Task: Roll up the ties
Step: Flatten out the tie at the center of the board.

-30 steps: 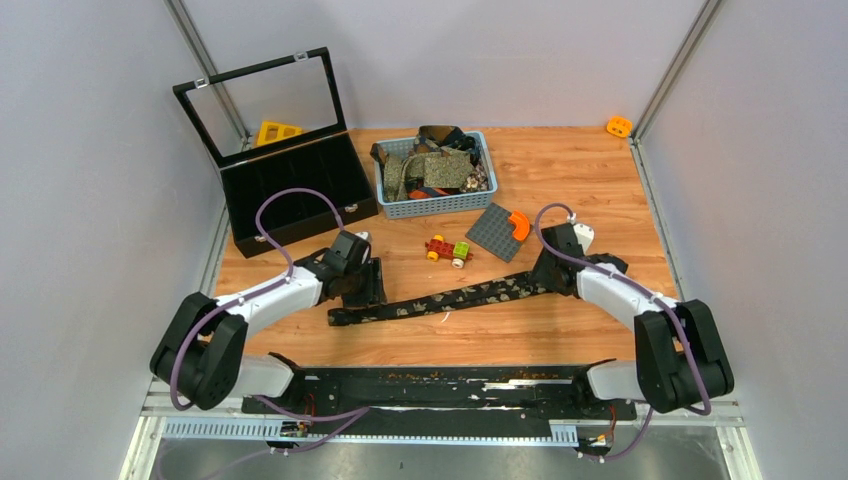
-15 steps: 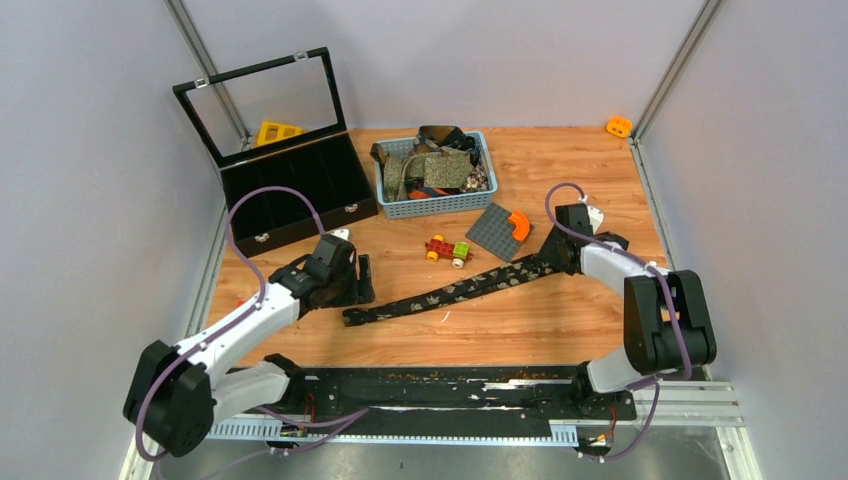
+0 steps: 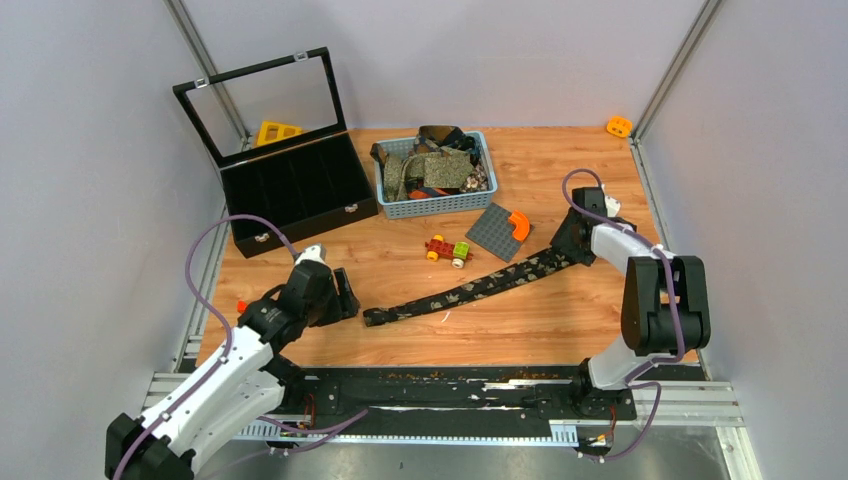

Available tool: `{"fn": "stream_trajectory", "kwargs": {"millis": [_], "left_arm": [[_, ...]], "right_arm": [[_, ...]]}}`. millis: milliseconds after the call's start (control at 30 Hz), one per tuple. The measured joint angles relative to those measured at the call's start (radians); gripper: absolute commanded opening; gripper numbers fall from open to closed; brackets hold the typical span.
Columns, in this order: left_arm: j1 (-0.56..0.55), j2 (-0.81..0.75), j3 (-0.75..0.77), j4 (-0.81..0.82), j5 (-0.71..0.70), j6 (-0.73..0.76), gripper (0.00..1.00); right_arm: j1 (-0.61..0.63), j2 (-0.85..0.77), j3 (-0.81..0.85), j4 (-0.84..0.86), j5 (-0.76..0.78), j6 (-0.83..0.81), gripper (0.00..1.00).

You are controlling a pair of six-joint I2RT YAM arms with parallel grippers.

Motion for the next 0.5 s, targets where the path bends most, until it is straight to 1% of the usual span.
{"fn": "stream_trajectory", "kwargs": {"millis": [67,200,367,500], "left_arm": [[0.0,-0.046,-0.028,0.002,0.016,-0.015,0.71],[0.0,-0.111,-0.08,0.044,0.068,-0.023,0.65],[0.0,-0.128,-0.14,0.133,0.143,-0.032,0.58],[0.0,-0.125,-0.187,0.197,0.199,-0.042,0.55]], "right_arm": [[0.0,-0.026,0.009,-0.03,-0.006,-0.006,0.63],[0.001,-0.125,0.013,-0.061,-0.037,-0.014,0.73],[0.01,-0.264,0.011,-0.07,-0.104,-0.021,0.74],[0.027,-0.325,-0.005,-0.072,-0.161,-0.03,0.74]]}}
